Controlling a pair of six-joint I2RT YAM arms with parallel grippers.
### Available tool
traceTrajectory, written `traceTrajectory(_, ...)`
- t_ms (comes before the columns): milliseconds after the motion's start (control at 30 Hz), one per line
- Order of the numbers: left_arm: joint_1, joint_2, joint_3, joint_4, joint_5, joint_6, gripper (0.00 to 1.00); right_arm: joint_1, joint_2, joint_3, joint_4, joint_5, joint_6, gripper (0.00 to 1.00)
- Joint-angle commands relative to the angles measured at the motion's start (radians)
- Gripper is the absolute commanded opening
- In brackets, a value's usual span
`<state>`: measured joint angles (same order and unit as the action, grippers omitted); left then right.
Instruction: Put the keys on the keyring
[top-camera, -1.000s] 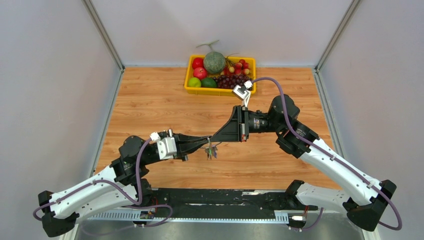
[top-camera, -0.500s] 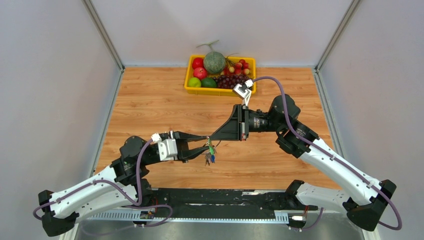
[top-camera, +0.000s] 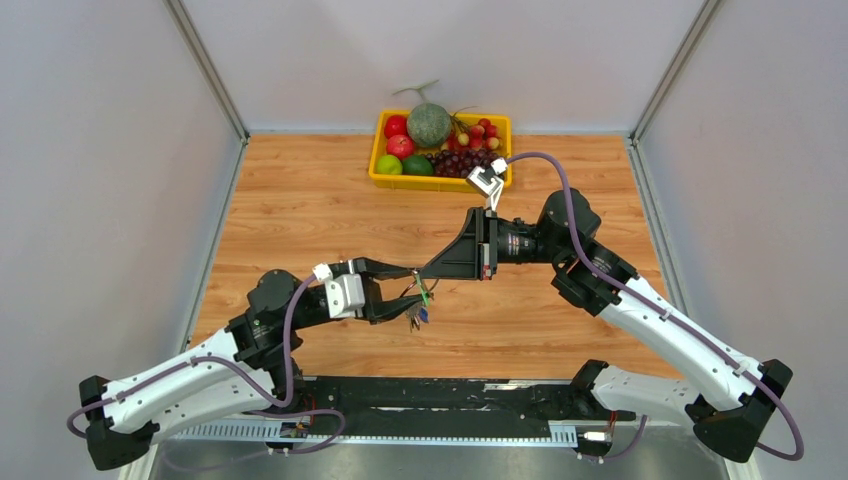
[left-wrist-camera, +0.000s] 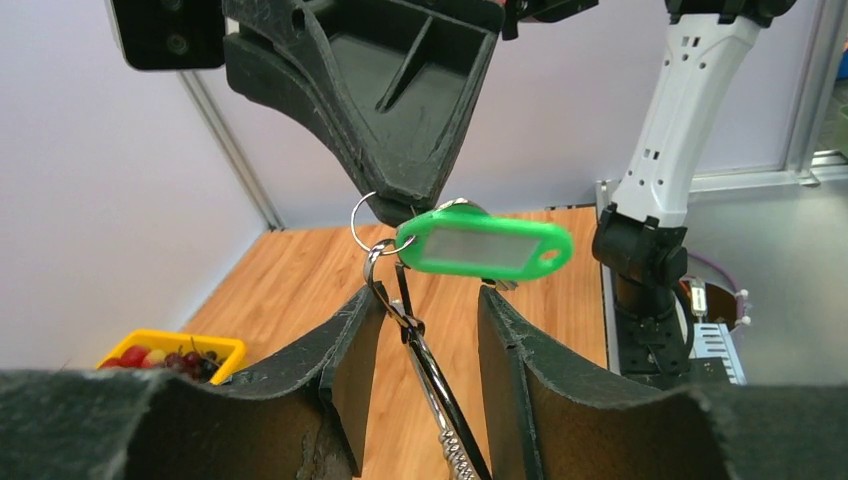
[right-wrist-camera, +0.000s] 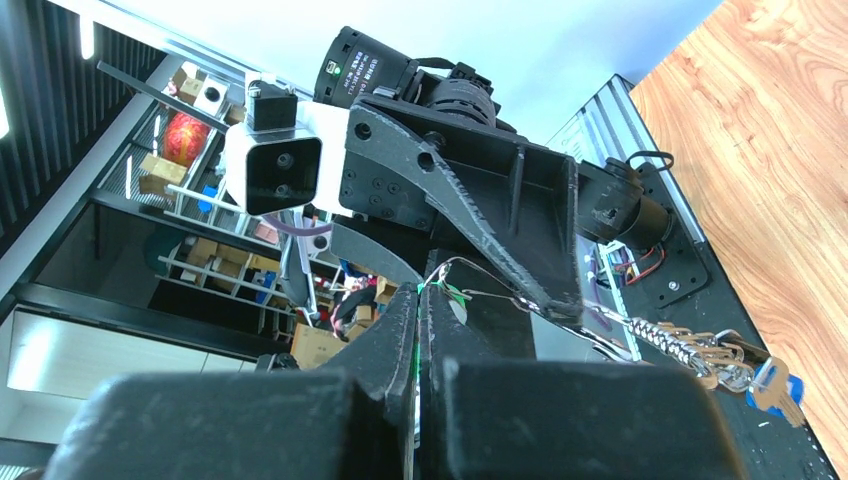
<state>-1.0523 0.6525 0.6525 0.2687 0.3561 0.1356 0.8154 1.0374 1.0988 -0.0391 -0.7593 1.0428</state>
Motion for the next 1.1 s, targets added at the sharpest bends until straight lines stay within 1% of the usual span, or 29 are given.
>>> traceTrajectory(0,-0.005,0.024,0.034,-0.024,-0.053,-0.002,0.49,-0.004,-0.012,0.029,0.081,0.011,0.004,0.00)
traceTrajectory(200,-0.005,0.040,0.053,-0.072,-0.111,0.003,0.51,-0.003,-0.014,0.030,0.081,0.009,-0.005,0.00)
traceTrajectory(233,-0.005,0.040,0.055,-0.075,-0.118,0.004,0.48,-0.004,-0.014,0.030,0.081,0.009,-0.005,0.00)
traceTrajectory(267,-0.005,0.038,0.060,-0.082,-0.120,0.006,0.44,-0.004,-0.014,0.030,0.081,0.009,-0.006,0.00)
traceTrajectory(300,-0.005,0.039,0.063,-0.085,-0.121,0.008,0.35,-0.004,-0.015,0.030,0.081,0.009,-0.007,0.00)
traceTrajectory(333,-0.005,0.039,0.068,-0.091,-0.123,0.008,0.29,-0.003,-0.017,0.030,0.081,0.009,-0.008,0.00)
traceTrajectory(367,-0.005,0.039,0.069,-0.093,-0.125,0.009,0.16,-0.003,-0.018,0.028,0.082,0.009,-0.009,0.00)
traceTrajectory(433,-0.005,0.038,0.072,-0.093,-0.123,0.012,0.03,-0.004,-0.022,0.020,0.081,0.011,-0.011,0.00)
traceTrajectory(500,-0.005,0.035,0.068,-0.085,-0.119,0.010,0.00,-0.002,-0.029,0.010,0.082,0.014,-0.012,0.00)
traceTrajectory(600,-0.005,0.033,0.065,-0.081,-0.128,0.012,0.00,-0.003,-0.042,-0.008,0.081,0.010,-0.019,0.00)
traceTrajectory(900,-0.005,0.048,0.068,-0.082,-0.286,0.037,0.00,-0.018,-0.118,-0.078,0.053,-0.018,-0.058,0.00)
traceTrajectory(933,-0.005,0.051,0.069,-0.082,-0.305,0.038,0.00,-0.024,-0.129,-0.082,0.045,-0.022,-0.066,0.02)
traceTrajectory(1000,-0.005,0.055,0.071,-0.080,-0.321,0.041,0.00,-0.037,-0.150,-0.093,-0.013,-0.023,-0.090,0.10)
traceTrajectory(1067,-0.005,0.058,0.070,-0.076,-0.336,0.040,0.00,-0.048,-0.166,-0.101,-0.057,-0.026,-0.122,0.16)
